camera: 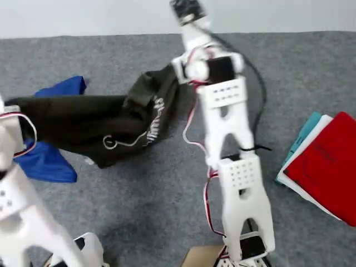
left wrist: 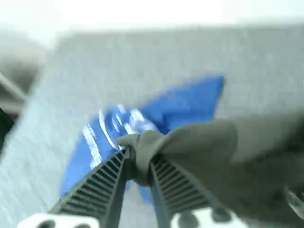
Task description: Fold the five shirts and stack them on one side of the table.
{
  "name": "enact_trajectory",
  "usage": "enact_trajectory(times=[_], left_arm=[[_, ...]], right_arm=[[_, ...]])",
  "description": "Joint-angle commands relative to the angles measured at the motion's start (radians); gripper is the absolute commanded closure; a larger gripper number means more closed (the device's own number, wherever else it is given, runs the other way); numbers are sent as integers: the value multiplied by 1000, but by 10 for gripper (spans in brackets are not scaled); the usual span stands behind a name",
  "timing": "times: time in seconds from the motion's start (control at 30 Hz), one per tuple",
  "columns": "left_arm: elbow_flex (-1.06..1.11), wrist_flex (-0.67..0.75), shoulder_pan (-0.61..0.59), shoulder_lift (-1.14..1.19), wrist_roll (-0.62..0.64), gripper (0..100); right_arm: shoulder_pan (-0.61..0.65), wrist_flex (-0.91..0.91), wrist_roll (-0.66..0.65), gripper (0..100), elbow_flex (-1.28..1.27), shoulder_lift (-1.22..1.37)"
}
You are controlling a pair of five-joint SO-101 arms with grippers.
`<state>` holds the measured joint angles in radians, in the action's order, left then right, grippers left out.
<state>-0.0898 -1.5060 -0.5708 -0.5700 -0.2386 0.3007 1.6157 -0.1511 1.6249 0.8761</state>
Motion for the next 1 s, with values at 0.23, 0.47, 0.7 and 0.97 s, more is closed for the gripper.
enact_trajectory(times=[0.23, 0.47, 0.7, 0.97], left_arm=[[-38, 226, -78, -204, -8, 995], [-31, 23, -244, -244, -206, 938], [-16, -112, -446, -239, -290, 765], [1, -132, -376, -238, -287, 758]], right_arm=[[-191, 12, -14, 989, 57, -337], [-205, 110, -78, 988, 57, -372], [-114, 137, -92, 988, 57, -374], [-8, 176, -92, 989, 57, -369]])
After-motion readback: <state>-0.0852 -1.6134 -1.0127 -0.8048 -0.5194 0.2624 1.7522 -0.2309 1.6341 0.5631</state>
